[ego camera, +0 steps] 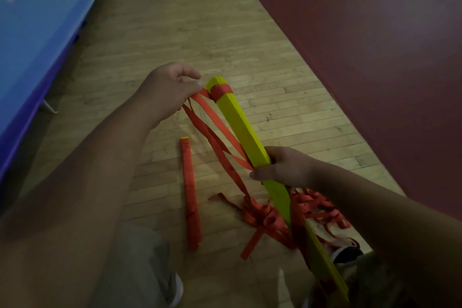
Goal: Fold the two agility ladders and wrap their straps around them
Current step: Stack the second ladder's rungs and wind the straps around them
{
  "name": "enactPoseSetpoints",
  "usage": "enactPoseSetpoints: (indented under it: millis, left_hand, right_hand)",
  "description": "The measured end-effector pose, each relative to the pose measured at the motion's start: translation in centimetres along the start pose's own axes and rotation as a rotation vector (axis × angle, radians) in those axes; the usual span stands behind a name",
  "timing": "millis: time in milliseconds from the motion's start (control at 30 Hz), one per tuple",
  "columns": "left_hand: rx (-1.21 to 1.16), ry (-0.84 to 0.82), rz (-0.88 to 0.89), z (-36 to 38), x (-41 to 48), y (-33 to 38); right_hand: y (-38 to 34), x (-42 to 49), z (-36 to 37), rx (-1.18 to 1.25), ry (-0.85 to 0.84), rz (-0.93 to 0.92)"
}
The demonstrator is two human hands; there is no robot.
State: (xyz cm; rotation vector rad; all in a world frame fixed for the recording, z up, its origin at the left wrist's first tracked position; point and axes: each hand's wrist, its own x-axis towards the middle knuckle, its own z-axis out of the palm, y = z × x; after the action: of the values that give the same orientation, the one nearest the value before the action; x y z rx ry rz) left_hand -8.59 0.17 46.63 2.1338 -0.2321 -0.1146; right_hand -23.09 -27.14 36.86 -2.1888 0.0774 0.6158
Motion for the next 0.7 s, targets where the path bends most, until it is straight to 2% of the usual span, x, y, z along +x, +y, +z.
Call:
enactPoseSetpoints:
  millis: [367, 500, 700]
  left_hand:
    - [0.102, -0.041, 0.047, 1.1, -0.2, 0.6]
    - [0.13, -0.04, 0.035, 1.1, -0.7, 1.1]
    - [0.236, -0.044, 0.035, 1.5, -1.4, 2.1]
  right_hand:
    - [-0.5, 0.2, 0.7, -0.215, 0.112, 0.127]
    - [-0.4, 0.1, 1.2, -0.184, 0.101, 0.146]
    - [-0.8, 0.2, 1.6, -0.287, 0.086, 0.047]
